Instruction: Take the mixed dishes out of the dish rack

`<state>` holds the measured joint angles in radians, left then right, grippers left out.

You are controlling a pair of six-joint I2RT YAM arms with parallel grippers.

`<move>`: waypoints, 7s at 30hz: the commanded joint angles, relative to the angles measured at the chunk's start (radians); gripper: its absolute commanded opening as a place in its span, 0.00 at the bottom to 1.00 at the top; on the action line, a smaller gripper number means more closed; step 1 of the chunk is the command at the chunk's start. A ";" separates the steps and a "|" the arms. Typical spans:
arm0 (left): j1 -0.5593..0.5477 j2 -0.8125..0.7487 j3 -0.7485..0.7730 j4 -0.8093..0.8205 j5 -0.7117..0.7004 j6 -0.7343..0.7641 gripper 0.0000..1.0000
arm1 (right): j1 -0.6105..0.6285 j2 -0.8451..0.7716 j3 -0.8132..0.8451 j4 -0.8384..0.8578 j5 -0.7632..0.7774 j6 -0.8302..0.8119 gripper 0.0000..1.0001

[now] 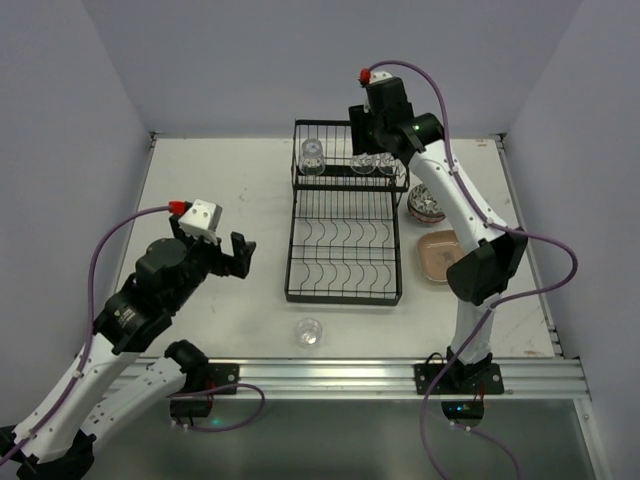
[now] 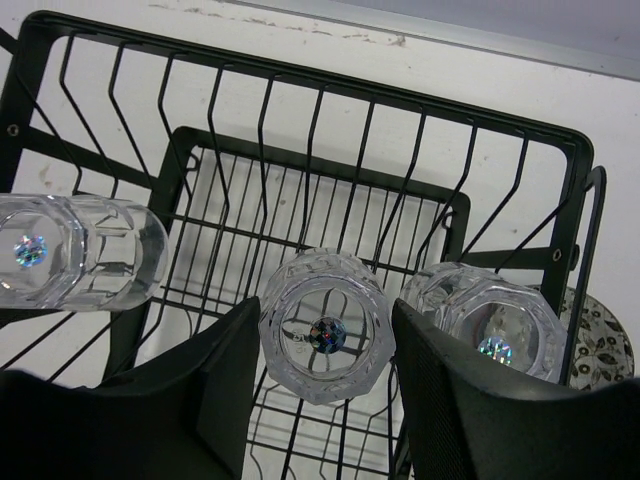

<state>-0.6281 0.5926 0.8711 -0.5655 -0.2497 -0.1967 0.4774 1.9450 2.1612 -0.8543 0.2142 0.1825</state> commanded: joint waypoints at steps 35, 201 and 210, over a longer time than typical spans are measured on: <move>-0.180 0.458 -0.038 1.727 0.911 -0.988 1.00 | -0.002 -1.166 -1.048 1.032 -0.931 0.353 0.00; 0.054 1.687 1.490 0.294 0.946 0.404 1.00 | 0.013 -1.482 -1.000 -0.034 -0.072 0.178 0.99; 0.053 1.748 1.511 0.380 0.965 0.327 0.96 | 0.013 -1.506 -1.026 -0.038 -0.085 0.173 0.99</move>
<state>-0.5827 2.3104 2.3398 -0.2569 0.6903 0.1612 0.4919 0.4446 1.1477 -0.8852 0.1551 0.3756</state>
